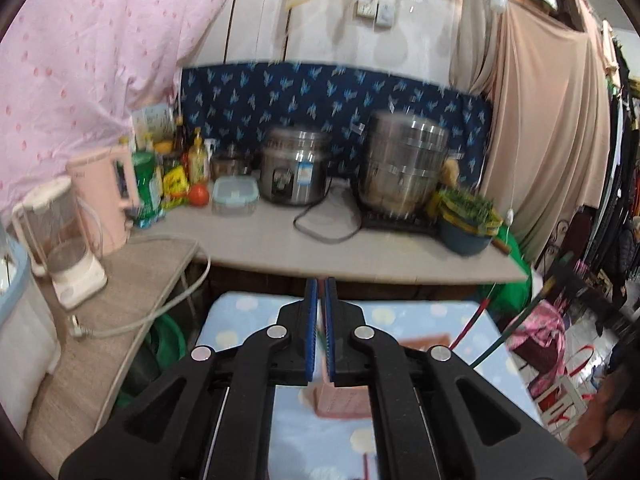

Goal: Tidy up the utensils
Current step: 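Open the left tool to drop the dark-red chopstick while the right tool holds the green one, then move the left tool to another dark-red chopstick and close on it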

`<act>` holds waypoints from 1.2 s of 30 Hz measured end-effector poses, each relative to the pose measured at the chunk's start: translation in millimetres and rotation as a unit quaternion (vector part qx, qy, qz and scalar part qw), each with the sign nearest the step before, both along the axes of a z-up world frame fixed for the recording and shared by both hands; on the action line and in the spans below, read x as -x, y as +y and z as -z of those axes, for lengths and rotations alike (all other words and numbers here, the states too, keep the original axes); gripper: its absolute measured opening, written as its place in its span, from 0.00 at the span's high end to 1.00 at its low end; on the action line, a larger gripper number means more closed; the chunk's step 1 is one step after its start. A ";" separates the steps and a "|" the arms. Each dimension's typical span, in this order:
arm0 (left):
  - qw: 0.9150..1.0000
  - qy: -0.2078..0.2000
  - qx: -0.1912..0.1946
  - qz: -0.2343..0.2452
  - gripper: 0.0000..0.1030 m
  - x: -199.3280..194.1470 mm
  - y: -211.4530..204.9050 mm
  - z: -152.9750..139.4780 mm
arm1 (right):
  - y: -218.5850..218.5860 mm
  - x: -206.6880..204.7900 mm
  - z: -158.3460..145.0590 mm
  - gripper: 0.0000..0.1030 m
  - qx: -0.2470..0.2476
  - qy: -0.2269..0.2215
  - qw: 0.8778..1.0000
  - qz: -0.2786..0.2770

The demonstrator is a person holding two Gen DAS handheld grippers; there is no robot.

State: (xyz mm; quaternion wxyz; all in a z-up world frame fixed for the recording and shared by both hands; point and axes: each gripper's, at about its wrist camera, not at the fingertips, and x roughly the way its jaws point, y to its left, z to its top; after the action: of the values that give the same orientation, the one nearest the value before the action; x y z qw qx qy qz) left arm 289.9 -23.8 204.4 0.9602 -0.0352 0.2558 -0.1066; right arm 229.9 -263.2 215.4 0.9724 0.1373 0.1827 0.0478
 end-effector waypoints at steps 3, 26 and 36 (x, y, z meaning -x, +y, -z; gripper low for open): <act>0.999 0.046 -0.017 -0.006 0.96 -0.2 10.4 42.3 | 1.3 16.2 3.3 0.93 0.006 0.008 1.000 -0.003; 0.966 0.241 -0.047 -0.076 0.52 -21.3 97.4 226.7 | 11.9 34.6 59.1 0.93 0.032 0.108 0.994 0.009; 0.964 0.249 -0.050 -0.080 0.53 -78.3 91.6 246.3 | 14.6 19.7 53.8 0.93 0.040 0.103 0.994 0.005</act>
State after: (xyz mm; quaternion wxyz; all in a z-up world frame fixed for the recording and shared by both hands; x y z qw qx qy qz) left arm 368.2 67.8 -41.8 0.8721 -0.0326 0.4881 -0.0041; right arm 210.3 -248.7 161.7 0.9534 0.1034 0.2826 0.0213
